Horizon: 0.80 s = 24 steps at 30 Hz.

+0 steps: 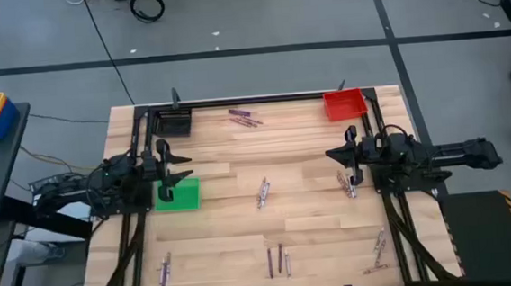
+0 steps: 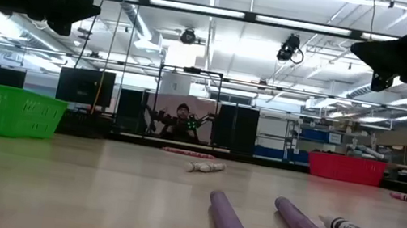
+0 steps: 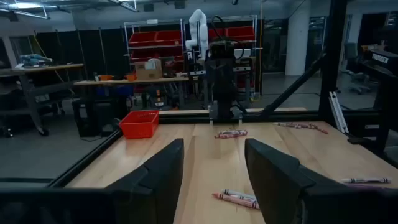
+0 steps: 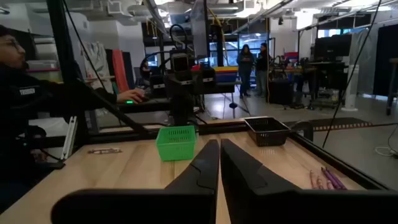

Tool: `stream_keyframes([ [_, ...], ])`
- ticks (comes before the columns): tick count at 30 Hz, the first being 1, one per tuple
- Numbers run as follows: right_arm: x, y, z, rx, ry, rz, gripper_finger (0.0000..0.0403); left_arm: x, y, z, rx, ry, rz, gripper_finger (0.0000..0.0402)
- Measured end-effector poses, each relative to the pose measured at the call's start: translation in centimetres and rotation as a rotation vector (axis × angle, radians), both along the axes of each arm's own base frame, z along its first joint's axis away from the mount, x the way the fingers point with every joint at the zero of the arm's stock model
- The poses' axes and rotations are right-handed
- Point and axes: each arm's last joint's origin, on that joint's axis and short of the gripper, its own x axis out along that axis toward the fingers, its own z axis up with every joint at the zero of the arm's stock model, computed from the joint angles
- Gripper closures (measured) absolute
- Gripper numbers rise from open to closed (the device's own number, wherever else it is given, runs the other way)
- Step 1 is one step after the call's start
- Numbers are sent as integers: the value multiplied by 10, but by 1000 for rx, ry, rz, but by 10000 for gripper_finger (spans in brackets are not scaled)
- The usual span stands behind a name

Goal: Sort crayons

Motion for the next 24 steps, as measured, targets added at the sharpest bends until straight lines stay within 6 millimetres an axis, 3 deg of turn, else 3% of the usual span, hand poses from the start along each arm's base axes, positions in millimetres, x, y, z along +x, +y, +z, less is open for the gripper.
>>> stream_keyframes([
  [24, 0, 0, 0, 0, -3, 0, 380, -1, 2, 0, 1, -6, 22, 218],
])
